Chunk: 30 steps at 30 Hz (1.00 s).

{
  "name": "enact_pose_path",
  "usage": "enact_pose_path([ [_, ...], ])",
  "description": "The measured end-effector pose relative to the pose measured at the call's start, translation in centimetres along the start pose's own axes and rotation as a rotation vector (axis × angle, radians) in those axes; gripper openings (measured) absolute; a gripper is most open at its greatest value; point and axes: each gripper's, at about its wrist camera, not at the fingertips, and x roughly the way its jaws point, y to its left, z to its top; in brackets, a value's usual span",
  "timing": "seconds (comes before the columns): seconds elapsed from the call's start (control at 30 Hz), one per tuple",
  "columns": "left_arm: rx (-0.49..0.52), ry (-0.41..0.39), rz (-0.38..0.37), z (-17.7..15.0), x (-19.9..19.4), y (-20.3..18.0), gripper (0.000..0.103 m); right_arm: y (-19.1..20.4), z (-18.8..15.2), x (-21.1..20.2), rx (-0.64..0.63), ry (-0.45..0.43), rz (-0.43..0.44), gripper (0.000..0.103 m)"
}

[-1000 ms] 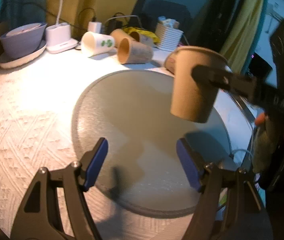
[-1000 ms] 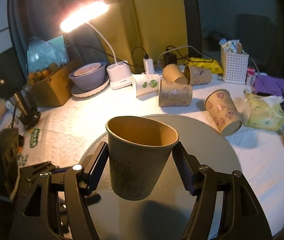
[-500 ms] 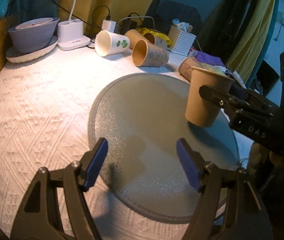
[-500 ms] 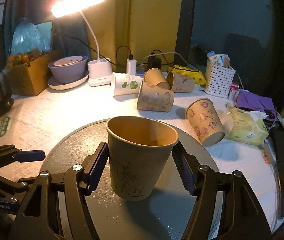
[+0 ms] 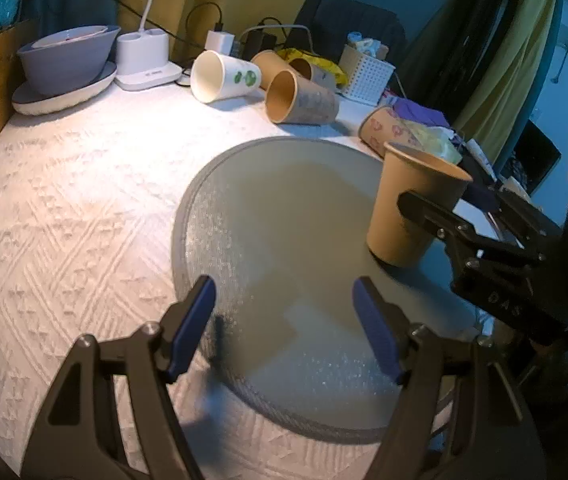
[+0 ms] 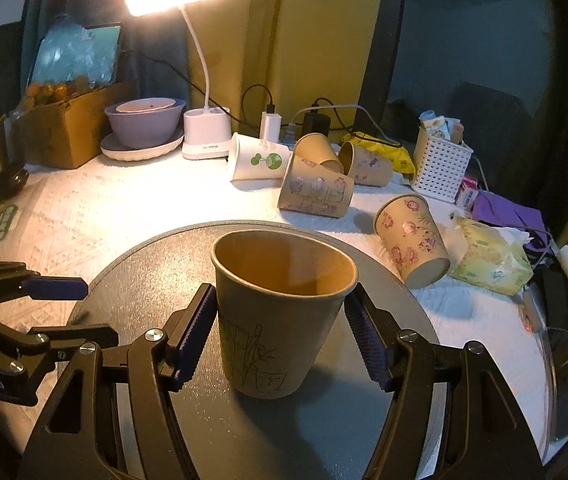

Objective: Flip cup upright
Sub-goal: 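Open the left tool and carry the cup upright with the right tool, then lower the upright cup onto the grey mat and open the right tool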

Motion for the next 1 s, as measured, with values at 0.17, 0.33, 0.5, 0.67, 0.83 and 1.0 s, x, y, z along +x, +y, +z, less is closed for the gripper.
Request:
enact_pose_path([
  [0.17, -0.001, 0.001, 0.004, -0.5, -0.2, -0.2, 0.074, -0.1, -0.6, -0.4, 0.006, -0.004, 0.004, 0.069],
  [0.33, 0.0, 0.006, 0.007, -1.0, -0.4, -0.5, 0.074, 0.2, -1.4, -0.6, 0.005, 0.006, 0.004, 0.069],
  [0.5, 0.007, 0.002, 0.006, -1.3, -0.8, -0.9, 0.075, 0.1, -1.8, -0.9, 0.02, 0.006, 0.012, 0.069],
  [0.67, 0.018, -0.004, 0.003, -1.6, -1.2, -1.3, 0.075, -0.2, -2.2, -1.2, 0.04, 0.015, 0.027, 0.073],
  [0.83, 0.035, -0.019, -0.007, -1.7, -1.9, -1.9, 0.075, -0.3, -2.6, -1.6, 0.062, 0.034, 0.043, 0.073],
  [1.0, 0.046, -0.034, -0.004, -1.9, -2.7, -2.3, 0.076, -0.3, -2.9, -2.6, 0.075, 0.035, 0.044, 0.073],
])
